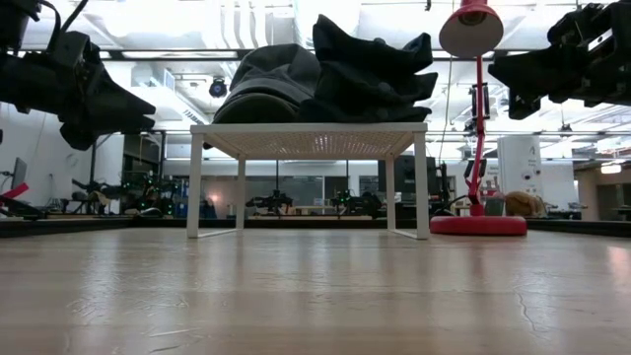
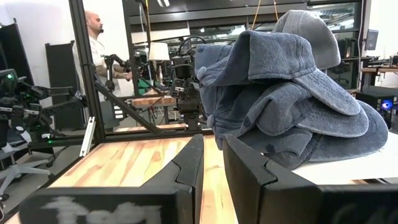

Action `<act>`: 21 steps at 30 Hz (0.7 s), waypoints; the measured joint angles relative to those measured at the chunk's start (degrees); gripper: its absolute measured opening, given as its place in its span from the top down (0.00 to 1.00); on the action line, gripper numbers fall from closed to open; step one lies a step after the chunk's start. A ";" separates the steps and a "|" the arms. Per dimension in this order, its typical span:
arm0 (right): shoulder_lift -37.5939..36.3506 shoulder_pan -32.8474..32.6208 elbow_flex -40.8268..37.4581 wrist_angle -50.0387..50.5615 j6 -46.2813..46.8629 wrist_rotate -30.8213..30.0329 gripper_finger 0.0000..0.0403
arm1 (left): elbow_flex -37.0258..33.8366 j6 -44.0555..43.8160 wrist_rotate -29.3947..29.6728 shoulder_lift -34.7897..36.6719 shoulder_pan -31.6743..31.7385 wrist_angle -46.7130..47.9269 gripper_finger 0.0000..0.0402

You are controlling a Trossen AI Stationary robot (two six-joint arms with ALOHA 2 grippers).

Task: Pick & Place hat
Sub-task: Return to Home Position

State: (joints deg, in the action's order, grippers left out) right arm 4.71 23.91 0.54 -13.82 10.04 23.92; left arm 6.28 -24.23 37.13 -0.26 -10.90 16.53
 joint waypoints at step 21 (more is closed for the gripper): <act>0.00 -0.01 0.00 0.00 0.00 0.00 0.85 | 0.00 0.00 -0.01 -0.01 0.00 0.00 0.62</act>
State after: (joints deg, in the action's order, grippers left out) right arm 4.71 23.90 0.54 -13.82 10.04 23.92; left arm 6.28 -24.23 37.12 -0.27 -10.90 16.53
